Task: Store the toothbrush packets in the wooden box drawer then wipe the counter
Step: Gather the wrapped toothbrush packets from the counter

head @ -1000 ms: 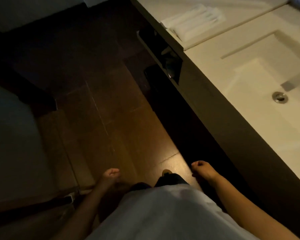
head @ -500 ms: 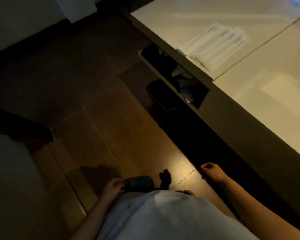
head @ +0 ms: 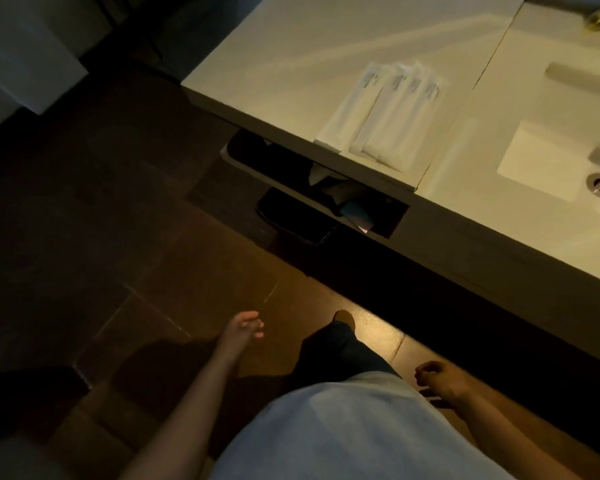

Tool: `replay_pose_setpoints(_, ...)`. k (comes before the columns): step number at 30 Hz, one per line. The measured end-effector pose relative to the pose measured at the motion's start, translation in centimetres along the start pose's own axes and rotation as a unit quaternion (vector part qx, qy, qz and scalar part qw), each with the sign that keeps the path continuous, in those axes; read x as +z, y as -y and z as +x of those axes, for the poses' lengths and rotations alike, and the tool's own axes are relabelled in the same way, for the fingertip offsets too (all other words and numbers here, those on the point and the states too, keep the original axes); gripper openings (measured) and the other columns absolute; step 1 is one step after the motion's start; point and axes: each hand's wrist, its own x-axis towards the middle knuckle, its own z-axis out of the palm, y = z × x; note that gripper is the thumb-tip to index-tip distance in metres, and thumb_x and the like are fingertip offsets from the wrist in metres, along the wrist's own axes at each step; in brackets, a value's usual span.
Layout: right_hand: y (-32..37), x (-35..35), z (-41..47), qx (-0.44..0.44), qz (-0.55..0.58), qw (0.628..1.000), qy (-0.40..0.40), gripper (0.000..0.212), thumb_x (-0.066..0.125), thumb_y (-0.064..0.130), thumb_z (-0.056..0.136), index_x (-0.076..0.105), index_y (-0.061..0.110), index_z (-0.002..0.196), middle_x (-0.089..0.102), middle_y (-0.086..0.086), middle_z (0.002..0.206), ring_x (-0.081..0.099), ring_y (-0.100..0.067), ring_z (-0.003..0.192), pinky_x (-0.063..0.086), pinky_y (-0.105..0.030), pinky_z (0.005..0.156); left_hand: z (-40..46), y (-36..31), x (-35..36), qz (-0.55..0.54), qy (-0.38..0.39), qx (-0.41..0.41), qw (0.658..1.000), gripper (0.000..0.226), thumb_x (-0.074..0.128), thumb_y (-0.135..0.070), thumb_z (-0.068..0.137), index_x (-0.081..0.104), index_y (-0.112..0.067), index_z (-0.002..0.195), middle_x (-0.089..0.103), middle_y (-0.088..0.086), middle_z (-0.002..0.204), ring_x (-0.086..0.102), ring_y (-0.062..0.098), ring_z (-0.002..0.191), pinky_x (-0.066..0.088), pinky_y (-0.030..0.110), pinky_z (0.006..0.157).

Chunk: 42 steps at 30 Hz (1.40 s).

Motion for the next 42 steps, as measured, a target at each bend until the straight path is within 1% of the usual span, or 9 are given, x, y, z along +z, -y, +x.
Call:
replay_pose_setpoints(7, 10.9, -1.3, 3.0, -0.04, 0.017, 0.999, 0.001, 0.029, 0.05, 0.01, 0.091, 0.052, 0.0, 0.118, 0.06, -0.023, 0.113, 0.057, -0.028, 0.086, 0.044, -0.037, 0.073, 5.4, -5.7, -0.1, 0.053, -0.007, -0.015, 0.998, 0.034, 0.043, -0.006, 0.095, 0.046, 0.001, 0.128, 0.054, 0.026, 0.128, 0.057, 0.035, 0.108, 0.043, 0.03, 0.075)
replay_pose_setpoints(14, 19.8, -2.0, 3.9, -0.116, -0.004, 0.993, -0.017, 0.02, 0.048, 0.007, 0.09, 0.055, 0.0, 0.107, 0.057, -0.017, 0.091, 0.052, -0.019, 0.07, 0.04, -0.032, 0.066, 9.3, -9.7, -1.4, 0.115, 0.022, -0.036, 0.992, 0.03, 0.039, -0.005, 0.096, 0.047, 0.005, 0.123, 0.053, 0.014, 0.104, 0.051, 0.015, 0.067, 0.033, 0.026, 0.057)
replay_pose_setpoints(20, 21.2, -0.2, 3.5, -0.074, 0.03, 0.994, -0.069, 0.025, 0.052, 0.01, 0.089, 0.057, 0.0, 0.112, 0.062, -0.018, 0.098, 0.059, -0.027, 0.082, 0.041, -0.031, 0.067, 12.5, -15.1, -2.5, 0.174, 0.091, 0.001, 0.981, 0.014, 0.049, -0.008, 0.093, 0.054, -0.008, 0.08, 0.053, 0.009, 0.074, 0.048, 0.015, 0.064, 0.041, 0.022, 0.057)
replay_pose_setpoints(24, 21.0, 1.8, 1.6, -0.059, 0.046, 0.993, -0.086, 0.028, 0.056, 0.013, 0.087, 0.056, 0.007, 0.114, 0.063, -0.019, 0.116, 0.06, -0.029, 0.097, 0.044, -0.03, 0.074, 14.3, -20.5, -1.4, 0.234, 0.125, 0.057, 0.962, 0.021, 0.049, 0.002, 0.09, 0.052, 0.005, 0.111, 0.055, 0.013, 0.081, 0.051, 0.019, 0.067, 0.043, 0.009, 0.045)
replay_pose_setpoints(28, 21.8, 2.9, -1.8, -0.095, 0.05, 0.987, -0.121, 0.028, 0.058, 0.016, 0.088, 0.056, 0.017, 0.115, 0.062, -0.008, 0.117, 0.058, -0.017, 0.098, 0.051, -0.027, 0.078, 13.2, -25.0, -0.6, 0.36, 0.191, 0.18, 0.895, 0.033, 0.054, -0.009, 0.091, 0.052, -0.004, 0.124, 0.06, 0.016, 0.114, 0.06, 0.025, 0.102, 0.042, 0.019, 0.079)
replay_pose_setpoints(30, 22.6, 2.7, -4.1, -0.13, 0.039, 0.981, -0.137, 0.03, 0.058, 0.02, 0.087, 0.054, 0.023, 0.117, 0.06, -0.001, 0.117, 0.056, -0.009, 0.093, 0.047, -0.017, 0.07, 11.3, -27.1, -0.8, 0.416, 0.234, 0.234, 0.847, 0.038, 0.058, -0.02, 0.089, 0.052, -0.018, 0.126, 0.058, -0.002, 0.112, 0.06, 0.011, 0.101, 0.045, 0.016, 0.079)
replay_pose_setpoints(33, 24.3, 1.5, -7.8, -0.222, -0.023, 0.953, -0.205, 0.037, 0.058, 0.023, 0.087, 0.051, 0.028, 0.123, 0.055, 0.008, 0.119, 0.051, -0.003, 0.102, 0.044, -0.016, 0.083, 7.5, -30.2, -0.8, 0.448, 0.268, 0.331, 0.786, 0.04, 0.058, -0.03, 0.087, 0.049, -0.035, 0.126, 0.053, -0.022, 0.107, 0.056, -0.002, 0.099, 0.046, 0.01, 0.074)
replay_pose_setpoints(37, 28.0, -1.3, -11.3, -0.335, -0.048, 0.881, -0.33, 0.037, 0.058, 0.026, 0.085, 0.054, 0.025, 0.121, 0.058, 0.01, 0.115, 0.051, -0.002, 0.103, 0.043, -0.02, 0.084, 3.9, -34.2, 0.2, 0.392, 0.206, 0.454, 0.773, 0.04, 0.056, -0.033, 0.087, 0.049, -0.037, 0.126, 0.055, -0.023, 0.109, 0.054, -0.006, 0.101, 0.043, 0.012, 0.079)
replay_pose_setpoints(42, 33.5, -5.2, -9.0, -0.311, -0.087, 0.842, -0.432, 0.048, 0.058, 0.032, 0.085, 0.047, 0.016, 0.13, 0.047, -0.009, 0.136, 0.042, -0.024, 0.124, 0.042, -0.033, 0.093, 4.7, -37.9, 3.7, 0.379, 0.037, 0.513, 0.77, 0.042, 0.049, -0.036, 0.09, 0.048, -0.024, 0.13, 0.051, -0.005, 0.128, 0.053, 0.009, 0.11, 0.044, 0.021, 0.081)
